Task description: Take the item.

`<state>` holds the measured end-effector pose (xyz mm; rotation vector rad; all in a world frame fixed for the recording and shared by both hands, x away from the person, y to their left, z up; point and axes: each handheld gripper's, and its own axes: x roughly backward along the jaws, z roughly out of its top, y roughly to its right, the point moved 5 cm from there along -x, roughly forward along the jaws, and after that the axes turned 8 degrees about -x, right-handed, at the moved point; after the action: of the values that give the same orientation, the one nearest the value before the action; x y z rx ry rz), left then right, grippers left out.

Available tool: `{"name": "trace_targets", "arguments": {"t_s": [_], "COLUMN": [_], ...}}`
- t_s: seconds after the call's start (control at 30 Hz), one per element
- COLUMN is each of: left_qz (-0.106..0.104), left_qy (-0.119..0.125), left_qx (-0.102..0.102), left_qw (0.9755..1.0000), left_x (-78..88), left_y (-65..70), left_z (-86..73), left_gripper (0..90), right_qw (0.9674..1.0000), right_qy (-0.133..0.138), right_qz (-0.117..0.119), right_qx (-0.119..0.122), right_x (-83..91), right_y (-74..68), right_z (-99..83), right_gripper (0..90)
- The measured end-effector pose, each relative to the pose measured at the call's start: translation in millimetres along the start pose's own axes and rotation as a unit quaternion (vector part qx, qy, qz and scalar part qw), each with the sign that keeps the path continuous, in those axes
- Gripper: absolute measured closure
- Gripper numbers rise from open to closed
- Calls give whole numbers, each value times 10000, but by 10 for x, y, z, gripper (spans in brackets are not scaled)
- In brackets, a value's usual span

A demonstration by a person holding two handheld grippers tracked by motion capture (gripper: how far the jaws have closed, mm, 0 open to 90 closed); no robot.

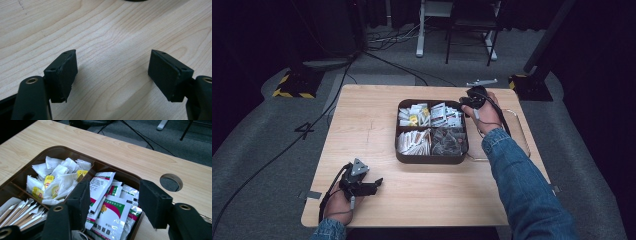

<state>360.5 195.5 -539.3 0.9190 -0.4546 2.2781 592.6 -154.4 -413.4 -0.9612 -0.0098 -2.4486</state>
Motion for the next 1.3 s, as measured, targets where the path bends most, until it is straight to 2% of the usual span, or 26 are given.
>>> {"name": "trace_targets", "arguments": {"t_s": [0.07,0.13,0.23,0.33,0.63,0.7,0.73,0.77,0.87,1.3], "left_qz": [1,-3,-2,-1,-4,-3,-3,1,1,-3], "left_qy": [0,4,6,5,5,5,5,1,1,-3], "left_qx": [-1,13,8,8,13,12,12,1,1,2], "left_qw": [10000,10000,10000,10000,10000,10000,10000,10000,10000,10000], "left_x": [0,-1,-1,-1,-1,-1,-1,0,0,0], "left_y": [0,2,1,1,2,2,2,0,0,1], "left_z": [0,0,1,1,0,0,0,0,0,0], "left_gripper": [243,243,243,243,243,243,243,243,243,243], "right_qw": [9998,9996,9998,9998,9991,9985,9985,9977,9981,9966], "right_qy": [-60,-72,-21,-59,-342,-423,-423,-469,-491,-673], "right_qz": [-77,-94,169,152,174,214,214,270,176,145], "right_qx": [198,251,-103,-58,-161,-281,-281,-410,-332,-456], "right_x": [-68,-90,-162,-236,-453,-521,-521,-552,-581,-710], "right_y": [-11,-17,-79,-127,-199,-200,-200,-219,-226,-215], "right_z": [36,43,35,13,-104,-156,-156,-176,-189,-274], "right_gripper": [430,430,432,440,458,463,463,465,466,466]}}
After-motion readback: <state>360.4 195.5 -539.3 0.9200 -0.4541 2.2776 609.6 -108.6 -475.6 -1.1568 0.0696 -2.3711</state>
